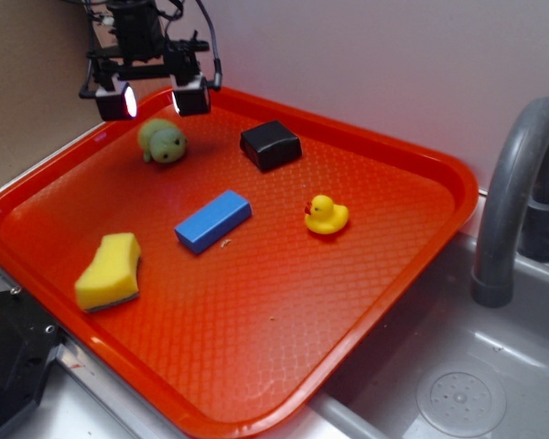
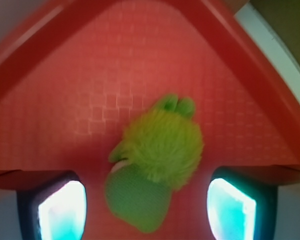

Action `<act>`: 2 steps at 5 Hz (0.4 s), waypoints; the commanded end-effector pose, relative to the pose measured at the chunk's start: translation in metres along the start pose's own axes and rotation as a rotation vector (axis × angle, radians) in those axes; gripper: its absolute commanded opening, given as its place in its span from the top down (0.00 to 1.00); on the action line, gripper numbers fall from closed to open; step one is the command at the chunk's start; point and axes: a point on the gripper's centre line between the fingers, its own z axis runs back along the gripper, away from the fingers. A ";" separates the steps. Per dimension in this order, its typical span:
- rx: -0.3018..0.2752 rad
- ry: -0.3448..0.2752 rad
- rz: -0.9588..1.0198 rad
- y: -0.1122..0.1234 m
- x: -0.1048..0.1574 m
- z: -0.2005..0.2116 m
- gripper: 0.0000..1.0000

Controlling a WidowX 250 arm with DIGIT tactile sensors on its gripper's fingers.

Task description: Grab the green animal.

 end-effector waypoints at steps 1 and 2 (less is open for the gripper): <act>-0.044 0.016 -0.062 -0.010 -0.001 -0.013 0.00; -0.025 0.023 -0.099 -0.010 0.000 -0.024 0.00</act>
